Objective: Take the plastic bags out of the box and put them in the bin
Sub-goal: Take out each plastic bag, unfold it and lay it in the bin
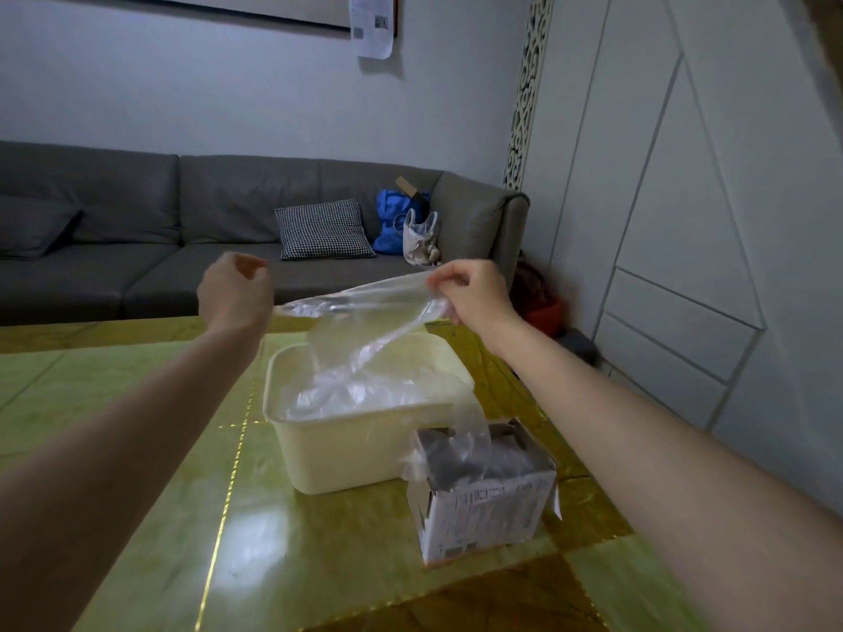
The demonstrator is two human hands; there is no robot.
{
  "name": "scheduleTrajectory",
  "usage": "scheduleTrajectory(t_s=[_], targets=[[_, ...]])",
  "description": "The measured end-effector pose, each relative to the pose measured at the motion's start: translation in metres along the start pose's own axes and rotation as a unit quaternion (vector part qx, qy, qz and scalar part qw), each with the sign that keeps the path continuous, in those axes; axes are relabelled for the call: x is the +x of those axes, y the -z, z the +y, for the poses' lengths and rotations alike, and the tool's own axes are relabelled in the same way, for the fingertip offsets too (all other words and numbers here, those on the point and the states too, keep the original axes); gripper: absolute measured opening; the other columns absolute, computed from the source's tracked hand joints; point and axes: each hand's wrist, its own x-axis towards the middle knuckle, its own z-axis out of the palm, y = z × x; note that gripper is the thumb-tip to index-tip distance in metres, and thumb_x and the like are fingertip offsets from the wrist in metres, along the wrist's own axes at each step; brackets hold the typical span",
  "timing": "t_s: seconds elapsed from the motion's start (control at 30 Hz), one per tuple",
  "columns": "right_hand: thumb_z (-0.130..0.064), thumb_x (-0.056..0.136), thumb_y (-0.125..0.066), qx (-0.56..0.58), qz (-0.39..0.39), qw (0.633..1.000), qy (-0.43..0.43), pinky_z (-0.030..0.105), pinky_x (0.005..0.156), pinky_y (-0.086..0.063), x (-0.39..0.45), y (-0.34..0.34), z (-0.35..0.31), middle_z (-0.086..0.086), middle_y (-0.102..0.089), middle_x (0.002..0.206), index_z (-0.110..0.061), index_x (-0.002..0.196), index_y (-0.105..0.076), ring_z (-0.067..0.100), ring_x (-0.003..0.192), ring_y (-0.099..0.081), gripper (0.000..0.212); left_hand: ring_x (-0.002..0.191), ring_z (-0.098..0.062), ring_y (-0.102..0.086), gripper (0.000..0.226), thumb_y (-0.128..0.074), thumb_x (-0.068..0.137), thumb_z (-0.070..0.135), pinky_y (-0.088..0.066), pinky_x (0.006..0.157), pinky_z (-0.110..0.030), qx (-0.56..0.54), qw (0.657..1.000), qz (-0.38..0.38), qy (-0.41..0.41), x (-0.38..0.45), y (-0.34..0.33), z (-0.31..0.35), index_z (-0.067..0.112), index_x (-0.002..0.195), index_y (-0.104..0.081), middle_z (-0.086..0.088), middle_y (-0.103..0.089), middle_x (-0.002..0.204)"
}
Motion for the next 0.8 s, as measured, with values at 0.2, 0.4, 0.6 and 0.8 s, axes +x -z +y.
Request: scheduleTrajectory(t_s=[0.2, 0.4, 0.6, 0.8], targets=[[0.003, 0.091, -0.05, -0.071, -0.163, 0.984, -0.016, 0.023, 0.047, -0.047, 0.005, -0.038, 0.043, 0.002, -0.059, 0.105, -0.007, 0.116, -0.06, 0.002, 0.038, -0.053, 0.029, 0.115, -0.028, -0.053, 0.041, -0.057, 0.09, 0.024, -0.042, 0.091, -0.033, 0.156, 0.905, -0.283, -0.277, -0.021, -0.04, 0.015, 0.011, 0.129, -0.052, -0.009, -0.056, 0.127], [0.004, 0.089, -0.051, -0.236, -0.255, 0.937, -0.027, 0.035, 0.066, -0.057, 0.011, -0.032, 0.069, 0.003, -0.048, 0.137, -0.016, 0.137, -0.048, 0.022, 0.071, -0.063, 0.052, 0.138, -0.026, -0.028, 0.072, -0.054, 0.092, 0.031, -0.027, 0.109, -0.035, 0.444, 0.711, -0.51, -0.193, -0.046, -0.078, -0.026, 0.021, 0.149, -0.011, -0.006, -0.02, 0.154], [-0.029, 0.084, -0.069, -0.475, -0.284, 0.83, 0.072, 0.037, 0.081, -0.051, 0.011, -0.028, 0.059, 0.006, -0.034, 0.132, -0.018, 0.131, -0.05, 0.029, 0.115, -0.047, 0.052, 0.132, -0.026, -0.037, 0.067, -0.055, 0.091, 0.024, -0.034, 0.106, -0.035, 0.477, 0.686, -0.509, -0.207, -0.033, -0.077, -0.038, 0.02, 0.147, -0.019, -0.008, -0.028, 0.15], [-0.033, 0.085, -0.068, -0.413, -0.395, 0.818, 0.066, 0.036, 0.095, -0.044, 0.016, -0.052, 0.054, 0.005, -0.044, 0.134, -0.018, 0.131, -0.051, 0.024, 0.119, -0.046, 0.051, 0.127, -0.027, -0.042, 0.055, -0.049, 0.094, 0.024, -0.035, 0.103, -0.031, 0.438, 0.716, -0.521, -0.156, -0.026, -0.083, -0.049, 0.017, 0.145, -0.028, -0.008, -0.039, 0.142]])
